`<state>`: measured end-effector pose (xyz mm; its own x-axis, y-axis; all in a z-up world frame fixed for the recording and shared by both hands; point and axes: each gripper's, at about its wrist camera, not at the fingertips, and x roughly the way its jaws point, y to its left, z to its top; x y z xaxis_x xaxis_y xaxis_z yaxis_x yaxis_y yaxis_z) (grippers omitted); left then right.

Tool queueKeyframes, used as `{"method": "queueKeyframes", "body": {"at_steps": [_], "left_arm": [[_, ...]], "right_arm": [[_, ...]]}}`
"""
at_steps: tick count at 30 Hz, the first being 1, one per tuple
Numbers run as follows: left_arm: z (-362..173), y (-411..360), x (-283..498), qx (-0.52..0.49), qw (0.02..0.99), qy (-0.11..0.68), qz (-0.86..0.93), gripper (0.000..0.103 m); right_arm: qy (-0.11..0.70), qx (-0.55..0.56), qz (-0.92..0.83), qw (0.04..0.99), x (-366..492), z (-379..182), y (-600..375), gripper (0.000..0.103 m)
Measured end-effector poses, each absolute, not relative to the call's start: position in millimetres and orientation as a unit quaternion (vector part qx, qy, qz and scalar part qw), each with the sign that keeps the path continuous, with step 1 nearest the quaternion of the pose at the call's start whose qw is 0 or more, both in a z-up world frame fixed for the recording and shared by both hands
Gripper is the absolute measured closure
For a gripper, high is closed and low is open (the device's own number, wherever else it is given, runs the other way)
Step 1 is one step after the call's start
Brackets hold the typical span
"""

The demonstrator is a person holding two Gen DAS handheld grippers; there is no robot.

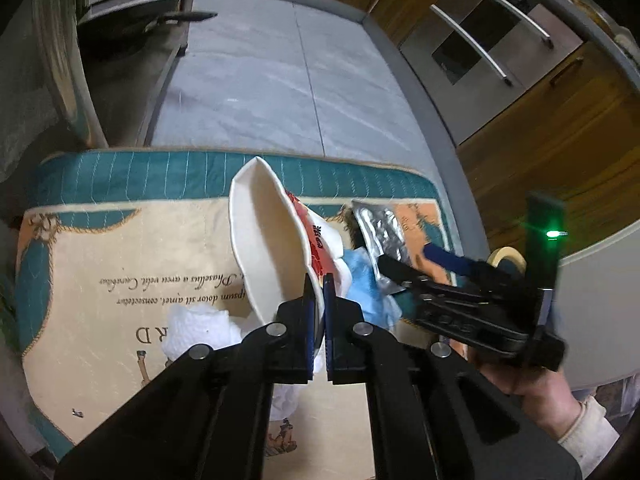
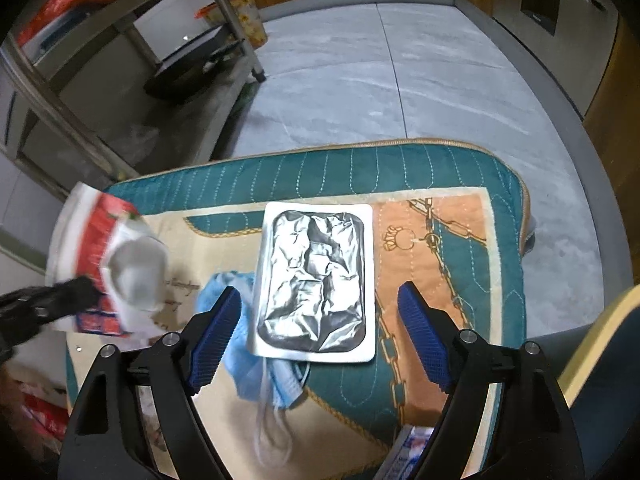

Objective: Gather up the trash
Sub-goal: 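Grasp the white-and-red paper cup with the left tool while the right tool grasps the silver foil pack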

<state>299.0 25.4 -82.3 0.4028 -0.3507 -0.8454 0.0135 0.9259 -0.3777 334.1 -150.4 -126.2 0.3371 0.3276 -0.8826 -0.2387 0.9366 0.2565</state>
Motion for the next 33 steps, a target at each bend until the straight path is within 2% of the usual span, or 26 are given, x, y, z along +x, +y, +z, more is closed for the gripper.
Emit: {"method": "queueKeyframes", "body": {"at_steps": [7, 10, 18, 33], "left_arm": [[-74, 21, 298, -0.154, 0.827, 0.529, -0.115, 0.100], [-73, 21, 297, -0.155, 0.827, 0.528, -0.116, 0.100], [-65, 22, 289, -0.154, 0.832, 0.519, -0.121, 0.100], [-48, 6, 254, -0.142, 0.843, 0.500, -0.138, 0.100]], "right_arm": [[0.547, 0.006, 0.175, 0.819, 329, -138, -142, 0.022], [0.545, 0.005, 0.178, 0.819, 327, -137, -140, 0.033], [0.541, 0.041, 0.189, 0.819, 312, -127, -151, 0.033], [0.491, 0.072, 0.204, 0.844, 245, -69, -183, 0.033]]}}
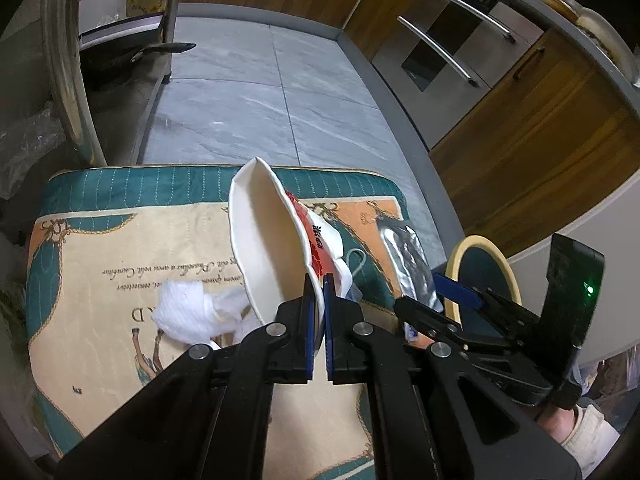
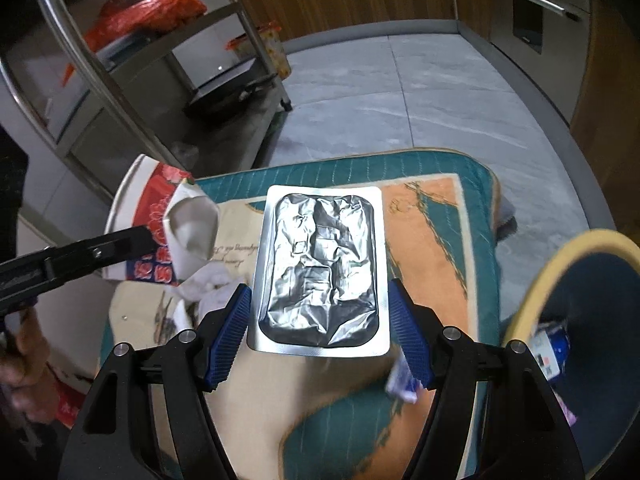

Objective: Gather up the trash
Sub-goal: 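Grasp the white-and-red paper cup with the left tool while the right tool grasps the silver foil pack, then carry the paper cup and foil pack over the teal bin with both tools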

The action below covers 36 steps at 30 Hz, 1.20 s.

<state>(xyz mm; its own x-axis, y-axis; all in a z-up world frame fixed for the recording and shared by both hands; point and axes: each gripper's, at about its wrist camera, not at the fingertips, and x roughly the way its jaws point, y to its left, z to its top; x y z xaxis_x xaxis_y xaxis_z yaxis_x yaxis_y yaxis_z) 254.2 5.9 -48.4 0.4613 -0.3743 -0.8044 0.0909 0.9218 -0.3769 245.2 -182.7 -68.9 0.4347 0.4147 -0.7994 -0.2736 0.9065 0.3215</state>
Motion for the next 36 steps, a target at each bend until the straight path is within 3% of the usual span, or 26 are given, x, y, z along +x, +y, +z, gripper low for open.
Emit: {"method": "queueKeyframes", "body": {"at_steps": [15, 36], "left_arm": [[-28, -17, 207, -0.149, 0.850, 0.479, -0.161, 0.100], [-23, -106, 166, -0.106, 0.840, 0.472, -0.248, 0.100]], "right_arm": [[0.460, 0.088, 0.189, 0.863, 175, -40, -224, 0.033], [0.434, 0.121, 0.123, 0.884, 114, -34, -317, 0.033]]}}
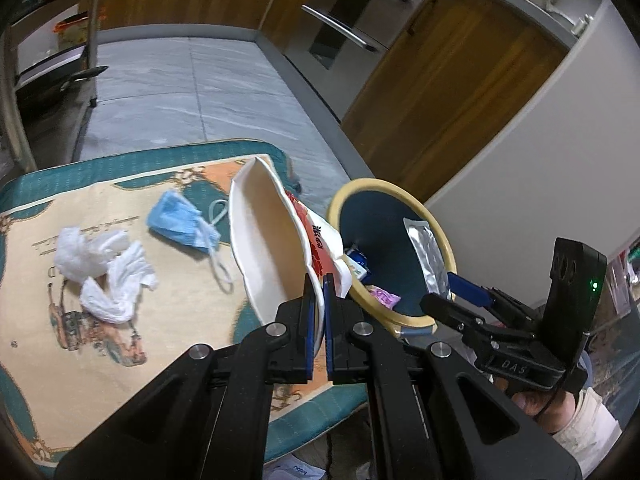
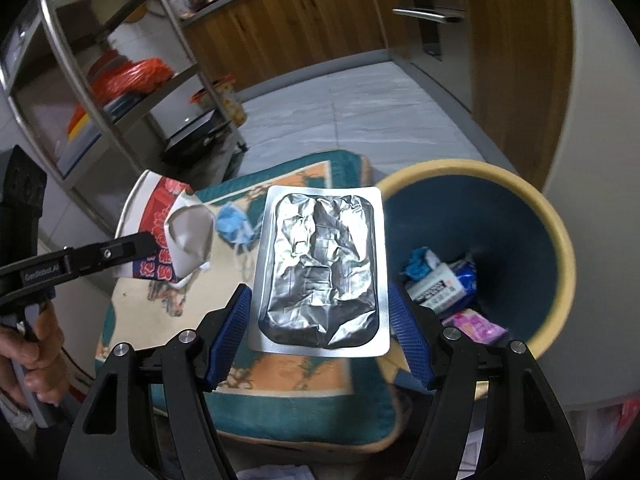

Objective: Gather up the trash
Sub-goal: 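Carry the paper cup and foil pack over the teal bin with both tools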

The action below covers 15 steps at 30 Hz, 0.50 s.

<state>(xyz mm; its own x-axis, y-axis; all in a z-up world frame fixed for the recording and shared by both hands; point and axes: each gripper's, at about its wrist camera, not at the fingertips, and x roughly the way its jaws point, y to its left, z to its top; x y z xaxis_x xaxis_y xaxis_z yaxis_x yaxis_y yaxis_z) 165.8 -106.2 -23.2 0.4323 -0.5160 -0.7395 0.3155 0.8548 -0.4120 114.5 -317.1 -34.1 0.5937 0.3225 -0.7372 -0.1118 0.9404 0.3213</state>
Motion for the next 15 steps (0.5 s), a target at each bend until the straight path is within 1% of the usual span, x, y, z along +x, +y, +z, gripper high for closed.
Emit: {"method": "queueKeyframes", "body": {"at_steps": [15], "left_arm": [[-34, -183, 170, -0.077, 0.822, 0.480, -0.297, 0.100]], "right_arm": [[0.448, 0.150, 0.054, 0.880, 108, -53, -367, 0.033]]}}
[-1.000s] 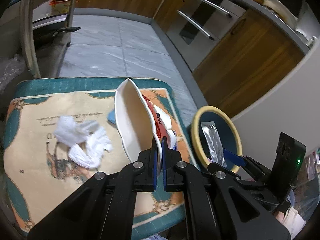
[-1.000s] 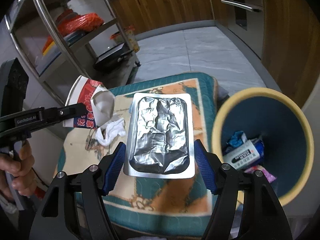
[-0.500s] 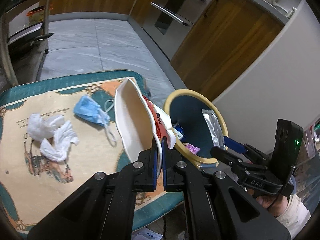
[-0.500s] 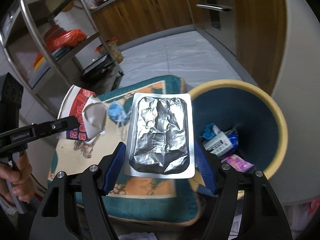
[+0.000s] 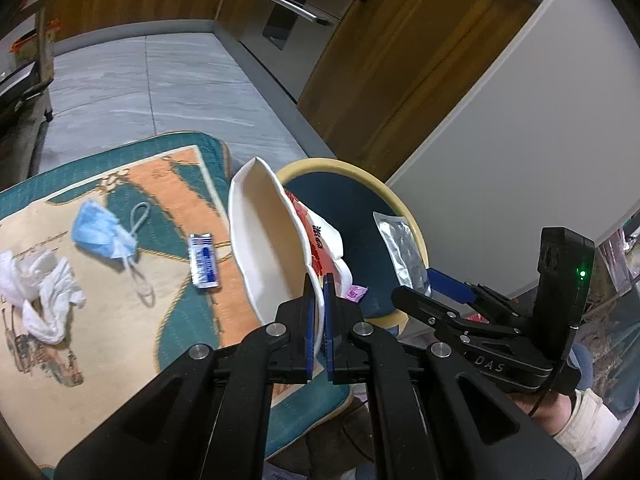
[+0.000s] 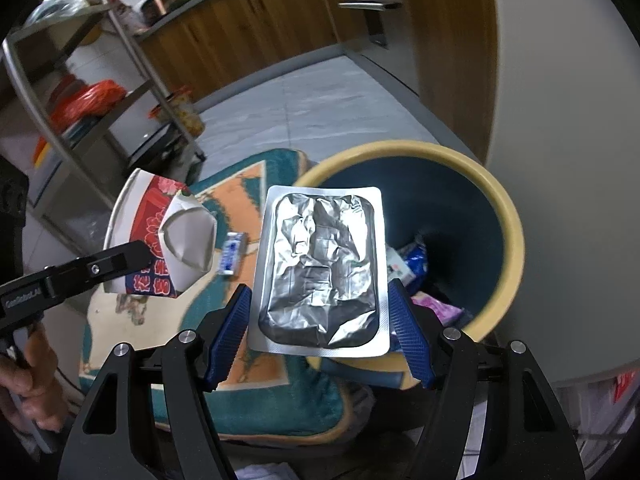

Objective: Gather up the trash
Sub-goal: 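Carry the paper cup and foil pack over the teal bin with both tools, then open both tools to drop the paper cup and foil pack into the bin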

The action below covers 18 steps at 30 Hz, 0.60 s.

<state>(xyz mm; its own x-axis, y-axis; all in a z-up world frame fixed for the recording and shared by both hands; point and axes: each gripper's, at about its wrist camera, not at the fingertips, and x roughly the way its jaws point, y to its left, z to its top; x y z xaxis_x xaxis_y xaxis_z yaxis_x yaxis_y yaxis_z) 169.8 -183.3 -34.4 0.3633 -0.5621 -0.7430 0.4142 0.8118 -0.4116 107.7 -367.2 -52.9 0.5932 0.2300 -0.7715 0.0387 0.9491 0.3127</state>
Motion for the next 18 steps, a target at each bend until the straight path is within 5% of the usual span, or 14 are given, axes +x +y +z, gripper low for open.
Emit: {"method": "queueKeyframes", "body": {"at_steps": [18], "left_arm": [[-58, -245, 180, -0.034, 0.806, 0.500, -0.315, 0.100]], "right_arm": [[0.484, 0.152, 0.011, 0.862, 108, -75, -387, 0.033]]}}
